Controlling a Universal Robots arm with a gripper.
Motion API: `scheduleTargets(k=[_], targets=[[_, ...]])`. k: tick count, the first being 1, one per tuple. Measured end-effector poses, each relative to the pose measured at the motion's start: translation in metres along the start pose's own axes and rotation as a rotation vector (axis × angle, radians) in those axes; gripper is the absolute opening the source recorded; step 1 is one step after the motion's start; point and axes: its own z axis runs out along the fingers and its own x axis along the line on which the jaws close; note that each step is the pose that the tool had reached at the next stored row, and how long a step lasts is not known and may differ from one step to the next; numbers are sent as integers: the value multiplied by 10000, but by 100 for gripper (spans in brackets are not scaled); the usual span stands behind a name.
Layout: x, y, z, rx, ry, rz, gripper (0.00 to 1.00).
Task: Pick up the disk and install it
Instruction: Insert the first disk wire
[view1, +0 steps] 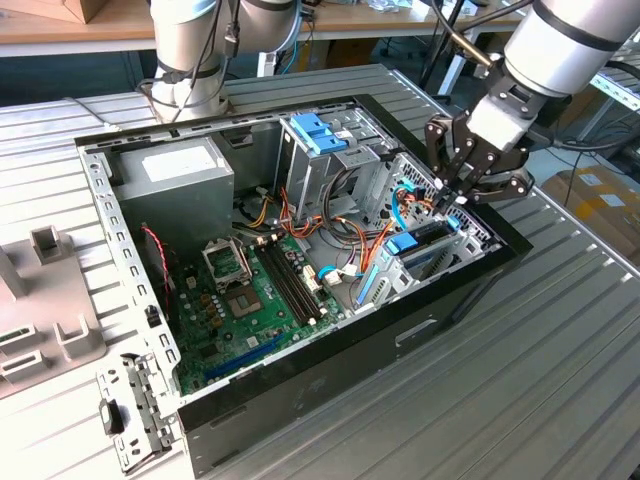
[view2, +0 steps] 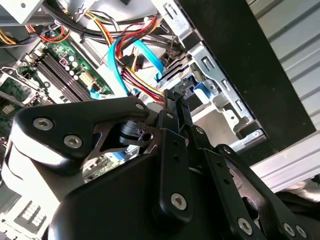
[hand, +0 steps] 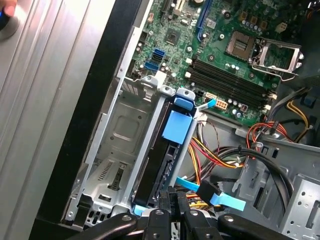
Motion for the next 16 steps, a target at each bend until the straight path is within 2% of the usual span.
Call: scheduleTargets(k=[11, 16], targets=[[-34, 101, 25, 38, 13, 499, 17], [-44, 131, 36, 68, 23, 897, 17]])
